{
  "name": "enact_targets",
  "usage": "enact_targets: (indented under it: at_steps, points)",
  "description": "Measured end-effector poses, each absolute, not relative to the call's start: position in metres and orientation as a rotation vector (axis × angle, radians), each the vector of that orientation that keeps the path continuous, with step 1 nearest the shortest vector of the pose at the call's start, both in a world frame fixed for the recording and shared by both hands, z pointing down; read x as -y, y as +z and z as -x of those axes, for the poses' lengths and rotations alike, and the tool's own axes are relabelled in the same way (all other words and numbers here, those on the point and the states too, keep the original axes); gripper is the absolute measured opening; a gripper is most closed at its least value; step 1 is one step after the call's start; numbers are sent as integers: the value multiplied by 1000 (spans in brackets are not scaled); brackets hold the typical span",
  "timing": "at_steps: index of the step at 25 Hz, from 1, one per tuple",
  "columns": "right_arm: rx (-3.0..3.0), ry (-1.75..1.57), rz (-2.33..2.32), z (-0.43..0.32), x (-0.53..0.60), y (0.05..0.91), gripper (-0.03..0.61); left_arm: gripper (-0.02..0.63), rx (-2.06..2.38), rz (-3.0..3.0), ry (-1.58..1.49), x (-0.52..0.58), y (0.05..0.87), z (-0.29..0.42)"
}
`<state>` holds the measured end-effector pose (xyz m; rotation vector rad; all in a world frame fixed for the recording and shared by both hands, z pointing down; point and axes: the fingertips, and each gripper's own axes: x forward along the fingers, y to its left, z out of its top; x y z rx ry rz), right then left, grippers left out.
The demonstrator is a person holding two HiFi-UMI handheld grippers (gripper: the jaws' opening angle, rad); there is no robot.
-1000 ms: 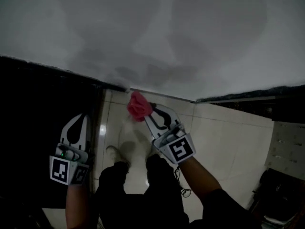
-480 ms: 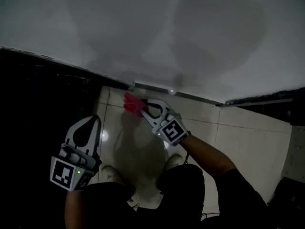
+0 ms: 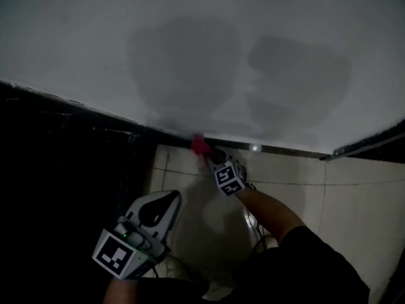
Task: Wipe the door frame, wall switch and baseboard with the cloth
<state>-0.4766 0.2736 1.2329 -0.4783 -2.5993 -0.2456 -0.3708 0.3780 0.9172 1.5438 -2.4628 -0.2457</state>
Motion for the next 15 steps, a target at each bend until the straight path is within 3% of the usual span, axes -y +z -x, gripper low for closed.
enact_targets:
  at_steps: [15]
  points:
    - [2581, -85, 121, 455, -183, 1252, 61, 0, 2346, -1643, -301, -340, 932, 369]
